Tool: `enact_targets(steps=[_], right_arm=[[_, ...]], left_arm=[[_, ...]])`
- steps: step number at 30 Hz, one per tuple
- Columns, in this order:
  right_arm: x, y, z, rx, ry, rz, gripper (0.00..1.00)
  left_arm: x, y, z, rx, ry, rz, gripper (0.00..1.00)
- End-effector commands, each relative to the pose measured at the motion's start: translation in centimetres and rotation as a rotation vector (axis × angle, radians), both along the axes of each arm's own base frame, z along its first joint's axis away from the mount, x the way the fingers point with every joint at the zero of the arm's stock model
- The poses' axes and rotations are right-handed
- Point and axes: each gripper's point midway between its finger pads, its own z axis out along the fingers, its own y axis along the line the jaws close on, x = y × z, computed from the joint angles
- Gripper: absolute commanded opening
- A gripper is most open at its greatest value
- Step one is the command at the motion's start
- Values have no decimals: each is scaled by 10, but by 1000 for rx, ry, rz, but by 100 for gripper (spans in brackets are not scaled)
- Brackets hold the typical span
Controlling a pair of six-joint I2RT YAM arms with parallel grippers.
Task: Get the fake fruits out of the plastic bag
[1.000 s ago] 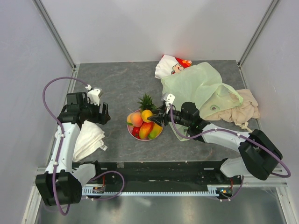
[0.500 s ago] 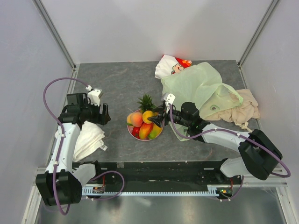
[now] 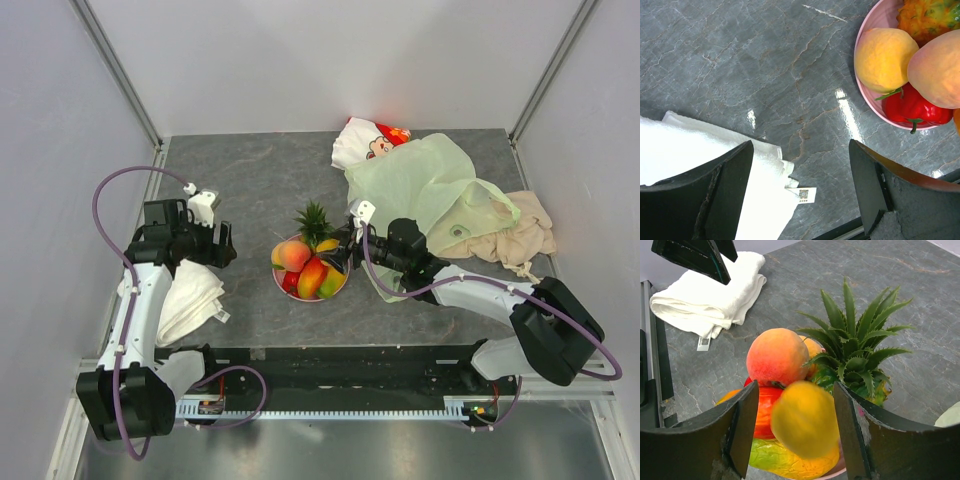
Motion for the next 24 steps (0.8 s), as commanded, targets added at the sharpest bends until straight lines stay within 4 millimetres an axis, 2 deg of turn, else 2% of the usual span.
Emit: enact_targets(steps=[1, 7, 9, 12, 13, 15, 17, 20, 24], right_arm=[[1, -1, -1, 1, -4, -5, 69], [5, -5, -4, -26, 15, -31, 69], [12, -15, -8, -66, 70, -66, 69], [19, -38, -8, -126, 133, -111, 71], [23, -50, 0, -141, 103, -129, 71], [24, -67, 2, -188, 124, -166, 74], [36, -92, 10, -223, 119, -232, 76], [42, -121, -3, -372, 151, -264, 73], [37, -131, -40, -538, 209, -183, 70]], left_arm=[[7, 2, 0, 12, -32, -23, 84], [9, 2, 1, 12, -33, -23, 84], [9, 0, 1, 5, -33, -25, 84], [10, -2, 5, -17, -38, -24, 84], [11, -4, 7, -27, -43, -28, 84], [13, -5, 12, -30, -52, -30, 84], [15, -5, 15, -34, -56, -30, 84], [17, -8, 21, -54, -62, -29, 84], [14, -11, 21, -71, -57, -31, 84]])
